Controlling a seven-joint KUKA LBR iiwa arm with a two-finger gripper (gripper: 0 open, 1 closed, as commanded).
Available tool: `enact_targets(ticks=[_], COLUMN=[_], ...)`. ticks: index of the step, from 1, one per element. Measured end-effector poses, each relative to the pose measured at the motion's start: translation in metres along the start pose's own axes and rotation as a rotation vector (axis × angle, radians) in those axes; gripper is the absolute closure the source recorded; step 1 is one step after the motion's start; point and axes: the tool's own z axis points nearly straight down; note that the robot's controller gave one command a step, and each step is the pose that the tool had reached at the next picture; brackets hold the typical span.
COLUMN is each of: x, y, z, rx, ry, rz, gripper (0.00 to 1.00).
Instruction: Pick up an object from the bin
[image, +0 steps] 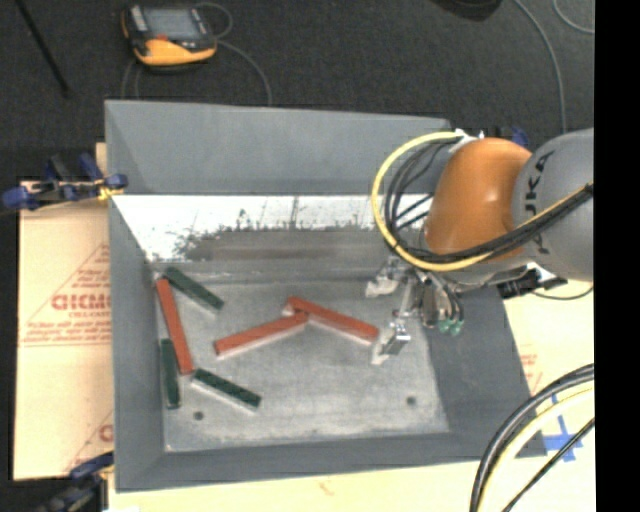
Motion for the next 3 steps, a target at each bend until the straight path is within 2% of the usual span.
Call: enact_targets(ticks=[1,2,3], x=[-0.015,-0.045,-0.048], y=[0.006,0.028,0.03], z=[0.003,0.067,0.076], rx=[0.001,0.001,0.003], ry=[-0.001,-0.007,-0.007], rz=[0.269,0.293,0.259], gripper=[0.0,0.0,1.0])
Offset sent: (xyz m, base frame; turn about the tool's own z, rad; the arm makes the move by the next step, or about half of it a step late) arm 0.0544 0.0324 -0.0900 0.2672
